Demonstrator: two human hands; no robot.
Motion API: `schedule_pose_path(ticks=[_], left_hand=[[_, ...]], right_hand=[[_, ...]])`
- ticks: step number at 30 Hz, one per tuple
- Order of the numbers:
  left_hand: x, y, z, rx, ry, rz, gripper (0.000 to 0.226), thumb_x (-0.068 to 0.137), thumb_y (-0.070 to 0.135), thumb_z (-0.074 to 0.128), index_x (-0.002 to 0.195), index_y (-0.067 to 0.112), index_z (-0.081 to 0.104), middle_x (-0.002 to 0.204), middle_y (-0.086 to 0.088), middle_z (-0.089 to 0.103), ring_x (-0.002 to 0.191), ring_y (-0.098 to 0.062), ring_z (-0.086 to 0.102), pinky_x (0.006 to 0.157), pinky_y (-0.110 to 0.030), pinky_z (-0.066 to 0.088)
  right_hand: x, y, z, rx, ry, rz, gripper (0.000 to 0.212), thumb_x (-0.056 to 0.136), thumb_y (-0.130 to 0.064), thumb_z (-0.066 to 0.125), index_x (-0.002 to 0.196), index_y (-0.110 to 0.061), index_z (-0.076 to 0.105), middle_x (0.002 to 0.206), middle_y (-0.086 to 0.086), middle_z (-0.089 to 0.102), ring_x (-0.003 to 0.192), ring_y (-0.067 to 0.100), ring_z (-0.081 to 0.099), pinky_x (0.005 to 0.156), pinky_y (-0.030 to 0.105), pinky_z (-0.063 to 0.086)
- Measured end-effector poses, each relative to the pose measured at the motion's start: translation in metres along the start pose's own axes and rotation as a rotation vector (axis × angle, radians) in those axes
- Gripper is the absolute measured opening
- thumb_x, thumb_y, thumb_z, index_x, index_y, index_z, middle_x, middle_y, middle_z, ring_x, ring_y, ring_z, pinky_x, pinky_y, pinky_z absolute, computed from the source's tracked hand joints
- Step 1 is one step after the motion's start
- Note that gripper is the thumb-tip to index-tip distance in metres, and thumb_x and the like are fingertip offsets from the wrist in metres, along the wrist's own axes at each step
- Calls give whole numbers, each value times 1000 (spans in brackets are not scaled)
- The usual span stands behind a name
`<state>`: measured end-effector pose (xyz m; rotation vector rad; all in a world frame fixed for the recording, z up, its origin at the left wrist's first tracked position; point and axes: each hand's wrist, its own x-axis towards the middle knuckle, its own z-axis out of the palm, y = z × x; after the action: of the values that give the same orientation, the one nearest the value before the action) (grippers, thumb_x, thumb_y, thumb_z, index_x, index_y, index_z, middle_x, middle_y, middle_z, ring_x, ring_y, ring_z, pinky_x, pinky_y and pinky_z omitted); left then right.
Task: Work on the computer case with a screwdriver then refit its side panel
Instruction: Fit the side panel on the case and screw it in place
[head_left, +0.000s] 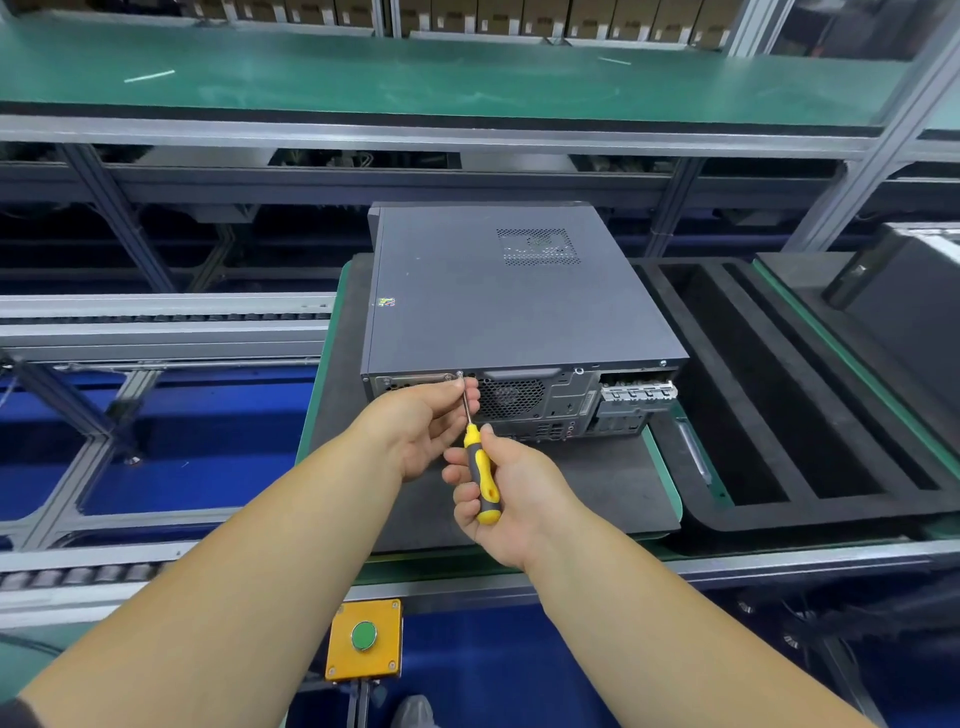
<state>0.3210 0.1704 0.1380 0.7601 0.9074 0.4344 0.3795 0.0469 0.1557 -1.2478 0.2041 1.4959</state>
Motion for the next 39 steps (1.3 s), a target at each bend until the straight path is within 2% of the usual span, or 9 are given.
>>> schedule_pose_path(ticks=[2,4,11,13,18,22,24,32,39], left_hand=[[1,-3,2,-14,12,9,13,96,14,58,93,11,71,74,4,74,63,-2,69,54,-13,53],[2,-5,3,-37,20,11,12,95,14,60,92,12,71,73,4,74,61,-2,68,54,-12,53],[6,-6,3,-28,84,3,11,86,18,72,91,9,72,70,2,70,51,-2,60,51,-13,48],[7,-6,3,-27,100,0,12,86,19,73,93,9,72,71,2,69,52,-2,59,51,-14,46],[6,-6,5,-35,98,15,15,85,18,72,97,9,71,73,2,71,59,-3,63,54,-14,48],[3,-5,1,-4,-3,13,16,92,21,65,98,9,73,82,0,73,70,-7,67,61,-19,52],[3,-4,0,-3,-33,12,16,93,19,62,99,8,73,83,0,73,70,-6,69,59,-19,53],[3,-3,4,-43,23,6,11,90,15,67,85,8,73,73,1,73,60,-3,67,49,-14,50],[-6,-3,1,-54,-14,9,12,89,18,67,91,9,75,84,-2,74,71,-8,70,58,-18,55]], right_hand=[[0,2,1,4,32,-41,35,89,-39,71,101,-6,70,68,8,63,45,10,54,43,20,47],[1,3,0,-13,68,-91,28,87,-31,75,98,-6,70,66,6,63,44,11,55,43,20,48],[1,2,2,-33,64,-50,48,102,-42,48,85,-3,71,54,3,64,40,9,53,41,18,45],[0,2,3,5,47,-34,47,101,-42,50,88,-2,71,55,5,63,40,10,52,40,18,44],[-2,5,2,-21,77,-110,25,89,-31,73,88,-6,69,63,6,61,44,10,54,42,20,46],[-1,5,2,-99,131,-145,28,92,-33,68,87,-5,70,67,6,65,48,11,58,46,22,50],[0,4,5,-112,133,-144,31,94,-34,65,86,-5,69,65,6,65,48,11,58,47,23,50],[-5,-1,10,-65,99,-86,36,96,-37,62,85,-4,69,55,4,62,43,9,54,41,19,47],[-13,-6,-4,-161,53,-39,35,96,-40,61,93,-5,70,64,5,63,50,11,55,46,21,47]])
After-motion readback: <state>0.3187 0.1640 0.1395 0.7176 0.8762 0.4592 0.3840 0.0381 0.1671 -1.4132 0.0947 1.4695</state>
